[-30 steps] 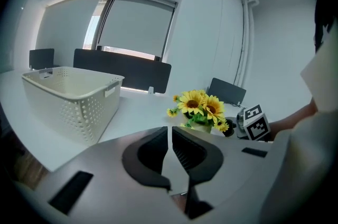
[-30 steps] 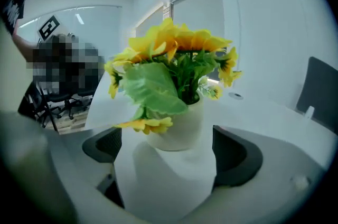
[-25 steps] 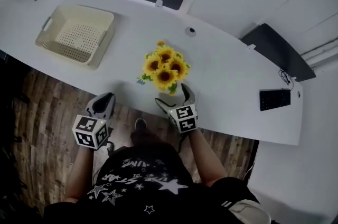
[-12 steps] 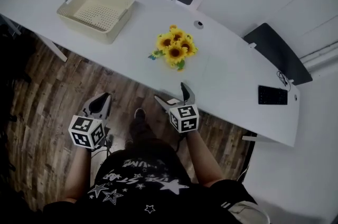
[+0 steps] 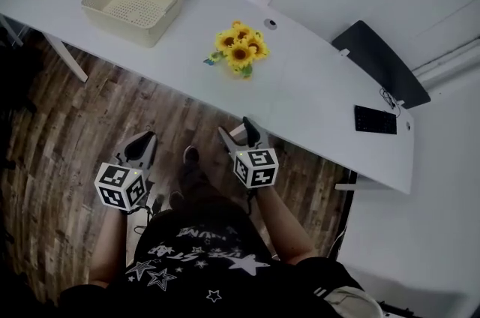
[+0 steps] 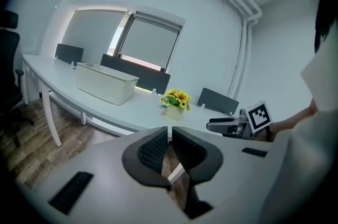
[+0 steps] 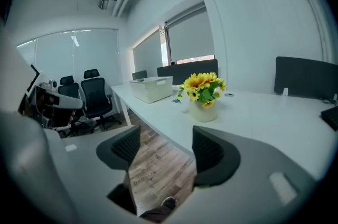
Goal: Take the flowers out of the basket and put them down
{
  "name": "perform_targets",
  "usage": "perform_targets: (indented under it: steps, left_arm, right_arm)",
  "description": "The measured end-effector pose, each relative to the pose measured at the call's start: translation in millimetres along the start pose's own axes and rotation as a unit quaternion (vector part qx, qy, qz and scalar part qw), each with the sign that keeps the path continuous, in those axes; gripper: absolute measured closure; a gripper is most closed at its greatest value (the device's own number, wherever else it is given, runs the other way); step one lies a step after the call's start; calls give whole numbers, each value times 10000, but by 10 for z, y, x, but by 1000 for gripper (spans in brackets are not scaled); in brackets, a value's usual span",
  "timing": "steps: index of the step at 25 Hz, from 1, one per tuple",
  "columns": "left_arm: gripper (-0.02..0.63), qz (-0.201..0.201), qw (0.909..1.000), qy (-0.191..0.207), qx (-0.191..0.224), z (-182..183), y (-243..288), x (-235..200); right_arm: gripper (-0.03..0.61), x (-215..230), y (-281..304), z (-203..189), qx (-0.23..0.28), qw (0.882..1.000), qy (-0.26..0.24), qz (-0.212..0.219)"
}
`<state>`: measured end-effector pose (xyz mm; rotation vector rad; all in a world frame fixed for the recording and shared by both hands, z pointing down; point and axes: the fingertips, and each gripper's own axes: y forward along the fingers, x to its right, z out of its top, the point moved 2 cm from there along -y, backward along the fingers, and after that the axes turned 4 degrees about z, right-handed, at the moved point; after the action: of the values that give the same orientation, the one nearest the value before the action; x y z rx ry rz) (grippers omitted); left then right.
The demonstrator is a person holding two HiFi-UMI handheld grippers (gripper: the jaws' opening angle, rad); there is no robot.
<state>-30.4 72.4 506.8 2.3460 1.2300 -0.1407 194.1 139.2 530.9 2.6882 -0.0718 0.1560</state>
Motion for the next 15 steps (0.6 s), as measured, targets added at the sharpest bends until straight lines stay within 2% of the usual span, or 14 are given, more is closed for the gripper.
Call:
perform_targets:
  steps: [3,5,6,9,15]
  left_arm:
    - [581,-54,9999,-44,73,13,-1,79]
    - [582,-97,9999,-27,77,20,-7,126]
    - [581,-116,9999,-2,64,19,-7,153]
    - [581,-91,9999,60,36,5,-21,236]
    - [581,240,9996,115,136,60,-33,391]
  right_arm:
    - [400,3,-127,97,208,9995,-119,-202]
    - [541,25,-221,203,428,9977,-260,-448]
    - [576,42,-265,256,530,9965,-341,-556]
    - [577,76,-347,334,689,9949,-435,-595]
    - [577,165,-365,263,420,9954,-793,-329]
